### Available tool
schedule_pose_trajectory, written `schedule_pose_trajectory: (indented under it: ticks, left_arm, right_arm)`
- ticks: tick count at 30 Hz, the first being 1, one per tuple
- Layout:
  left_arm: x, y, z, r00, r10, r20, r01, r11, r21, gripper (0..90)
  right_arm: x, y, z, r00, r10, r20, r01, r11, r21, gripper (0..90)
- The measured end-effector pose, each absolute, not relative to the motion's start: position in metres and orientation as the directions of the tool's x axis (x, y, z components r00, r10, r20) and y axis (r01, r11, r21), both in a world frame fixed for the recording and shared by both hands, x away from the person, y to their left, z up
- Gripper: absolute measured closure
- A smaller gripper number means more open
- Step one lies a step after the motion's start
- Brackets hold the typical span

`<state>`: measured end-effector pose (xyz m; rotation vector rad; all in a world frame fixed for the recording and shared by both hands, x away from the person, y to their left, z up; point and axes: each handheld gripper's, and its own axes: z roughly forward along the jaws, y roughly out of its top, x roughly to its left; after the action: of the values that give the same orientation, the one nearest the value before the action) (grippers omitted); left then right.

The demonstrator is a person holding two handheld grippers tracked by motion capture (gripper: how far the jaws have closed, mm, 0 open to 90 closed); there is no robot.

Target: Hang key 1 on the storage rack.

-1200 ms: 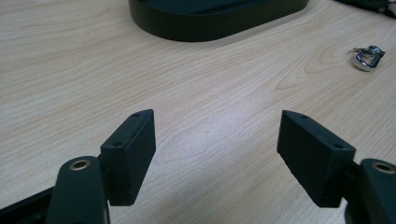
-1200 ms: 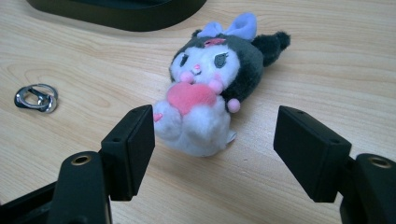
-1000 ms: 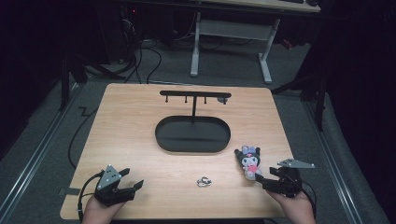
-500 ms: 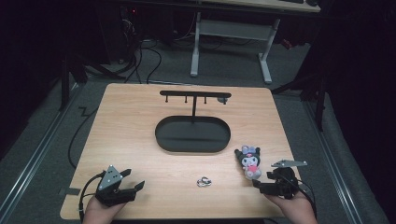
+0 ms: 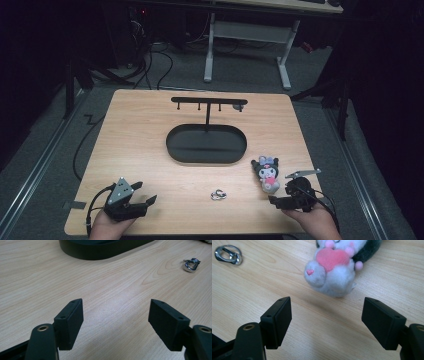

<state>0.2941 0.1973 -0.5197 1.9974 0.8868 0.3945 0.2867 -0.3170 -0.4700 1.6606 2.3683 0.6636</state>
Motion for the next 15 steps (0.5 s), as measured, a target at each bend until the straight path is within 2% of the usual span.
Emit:
schedule_pose_trajectory:
  ticks: [9,15]
  left_arm:
    - [0.295,0.196,-0.52,0.705,0.707,-0.06,0.429,-0.357,0.83,28.8]
    - [0.295,0.195,-0.52,0.706,0.706,-0.061,0.43,-0.359,0.829,28.8]
  right_arm:
    - [0.296,-0.308,-0.473,-0.373,0.922,0.102,0.878,0.316,0.359,23.4]
    - [0.305,-0.303,-0.456,-0.395,0.916,0.074,0.876,0.351,0.33,22.8]
